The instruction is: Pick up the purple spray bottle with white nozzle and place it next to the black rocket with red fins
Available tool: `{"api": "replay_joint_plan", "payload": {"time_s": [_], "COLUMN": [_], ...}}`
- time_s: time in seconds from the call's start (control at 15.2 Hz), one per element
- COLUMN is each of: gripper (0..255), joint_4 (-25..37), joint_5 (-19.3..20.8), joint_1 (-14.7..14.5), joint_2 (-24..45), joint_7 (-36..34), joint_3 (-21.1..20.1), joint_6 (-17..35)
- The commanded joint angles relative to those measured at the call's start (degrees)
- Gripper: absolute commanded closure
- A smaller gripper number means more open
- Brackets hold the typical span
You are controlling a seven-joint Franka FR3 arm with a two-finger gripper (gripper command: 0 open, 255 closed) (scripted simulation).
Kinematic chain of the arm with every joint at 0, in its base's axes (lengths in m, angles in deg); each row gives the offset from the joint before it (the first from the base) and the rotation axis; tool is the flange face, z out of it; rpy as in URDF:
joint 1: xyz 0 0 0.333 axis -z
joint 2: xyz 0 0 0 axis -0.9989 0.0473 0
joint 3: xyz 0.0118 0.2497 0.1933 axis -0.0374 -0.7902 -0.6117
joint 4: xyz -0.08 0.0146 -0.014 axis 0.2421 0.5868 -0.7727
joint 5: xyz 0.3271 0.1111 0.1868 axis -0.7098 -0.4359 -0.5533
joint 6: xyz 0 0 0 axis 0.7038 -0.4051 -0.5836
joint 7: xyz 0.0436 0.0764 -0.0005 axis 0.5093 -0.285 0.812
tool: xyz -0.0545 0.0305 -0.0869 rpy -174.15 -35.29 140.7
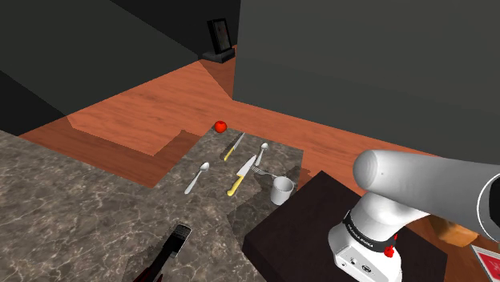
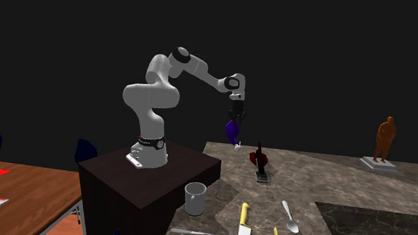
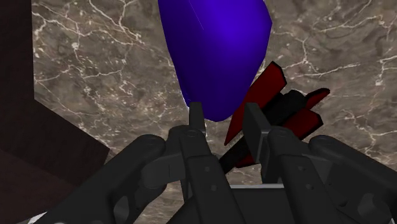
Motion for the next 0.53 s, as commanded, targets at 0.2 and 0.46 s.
{"api": "replay_joint_plan", "payload": {"time_s": [0.2,0.46], "gripper": [255,255], "joint_4": [-0.4,-0.1], "joint_5": [-0.8,-1.3], "joint_1": [1.3,2.4], "joint_2": [-3.9,-5.2], "joint_7": [-0.5,-0.9], "joint_3": [-3.0,-4.9], "joint_6": [2.8,4.6]}}
